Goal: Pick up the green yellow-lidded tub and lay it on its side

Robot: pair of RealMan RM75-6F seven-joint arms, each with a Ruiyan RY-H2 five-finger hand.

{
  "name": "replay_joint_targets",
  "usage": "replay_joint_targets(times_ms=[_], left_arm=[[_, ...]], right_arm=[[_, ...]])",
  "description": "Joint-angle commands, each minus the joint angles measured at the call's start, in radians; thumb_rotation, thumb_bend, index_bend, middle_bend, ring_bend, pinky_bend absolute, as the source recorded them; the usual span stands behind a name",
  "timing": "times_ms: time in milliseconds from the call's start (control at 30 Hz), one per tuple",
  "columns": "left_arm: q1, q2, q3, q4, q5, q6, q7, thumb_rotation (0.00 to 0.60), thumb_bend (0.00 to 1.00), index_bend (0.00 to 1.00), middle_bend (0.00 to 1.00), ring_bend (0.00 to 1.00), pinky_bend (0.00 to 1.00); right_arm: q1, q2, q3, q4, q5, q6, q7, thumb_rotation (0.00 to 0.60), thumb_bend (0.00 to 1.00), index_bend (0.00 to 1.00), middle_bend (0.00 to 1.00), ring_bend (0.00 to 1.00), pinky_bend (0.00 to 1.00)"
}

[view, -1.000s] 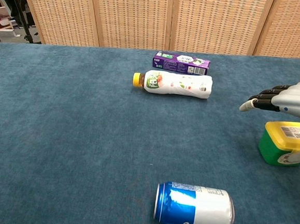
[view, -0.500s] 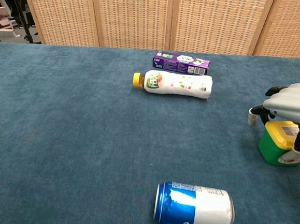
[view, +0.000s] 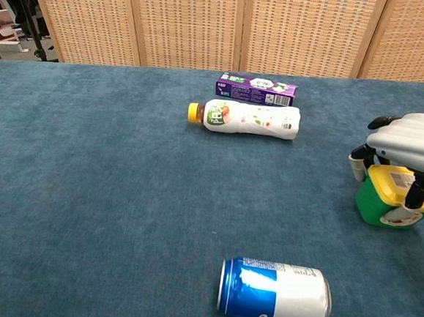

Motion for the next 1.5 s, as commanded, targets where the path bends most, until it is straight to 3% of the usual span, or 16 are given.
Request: replay_joint_targets(times_ms=[33,233,400,567,767,1033,1067,1133,1200,1267,1500], left_arm=[[0.000,-0.001,0.002,0.000,0.002,-0.001,0.002,0.600,0.00,0.00,0.00,0.00,0.00],[0.000,-0.004,0.003,-0.001,0.005,0.002,0.009,0.600,0.00,0.00,0.00,0.00,0.00],[-0.004,-0.013,0.005,0.000,0.006,-0.005,0.030,0.600,0.00,0.00,0.00,0.00,0.00],[-0.006,-0.019,0.005,-0.004,0.000,-0.011,0.045,0.600,0.00,0.00,0.00,0.00,0.00],[-0.007,-0.025,0.006,-0.010,-0.004,-0.014,0.063,0.600,0.00,0.00,0.00,0.00,0.00],[-0.014,-0.026,0.004,-0.009,-0.017,-0.031,0.066,0.600,0.00,0.00,0.00,0.00,0.00],[-0.014,-0.026,0.003,-0.009,-0.017,-0.030,0.065,0.600,0.00,0.00,0.00,0.00,0.00],[-0.012,-0.025,0.003,-0.008,-0.018,-0.027,0.062,0.600,0.00,0.00,0.00,0.00,0.00],[-0.011,-0.024,0.003,-0.008,-0.018,-0.025,0.062,0.600,0.00,0.00,0.00,0.00,0.00],[-0.010,-0.024,0.004,-0.008,-0.014,-0.021,0.068,0.600,0.00,0.00,0.00,0.00,0.00],[-0.009,-0.024,0.005,-0.010,-0.012,-0.017,0.070,0.600,0.00,0.00,0.00,0.00,0.00]], right_arm=[[-0.023,0.014,0.013,0.004,-0.110,0.051,0.128,0.600,0.44,0.52,0.59,0.47,0.10],[-0.058,0.026,0.025,0.064,-0.248,0.114,0.430,0.600,0.52,0.52,0.59,0.47,0.14],[-0.110,-0.049,0.039,0.211,-0.316,0.204,0.803,0.600,0.59,0.52,0.59,0.47,0.15],[-0.147,-0.151,0.036,0.400,-0.342,0.251,1.079,0.600,0.66,0.52,0.59,0.47,0.15],[-0.182,-0.306,0.028,0.686,-0.367,0.292,1.301,0.600,0.72,0.53,0.59,0.47,0.15],[-0.200,-0.439,0.012,0.917,-0.403,0.315,1.447,0.600,0.72,0.53,0.58,0.47,0.15],[-0.200,-0.444,0.005,0.934,-0.411,0.315,1.459,0.600,0.70,0.51,0.55,0.44,0.15],[-0.198,-0.440,-0.026,0.961,-0.446,0.313,1.497,0.600,0.64,0.38,0.39,0.28,0.14],[-0.197,-0.425,-0.052,0.970,-0.474,0.311,1.524,0.600,0.55,0.12,0.10,0.05,0.07],[-0.200,-0.400,-0.058,0.953,-0.493,0.348,1.548,0.600,0.52,0.01,0.00,0.00,0.01],[-0.223,-0.337,-0.037,0.885,-0.512,0.476,1.515,0.600,0.50,0.00,0.00,0.00,0.00]])
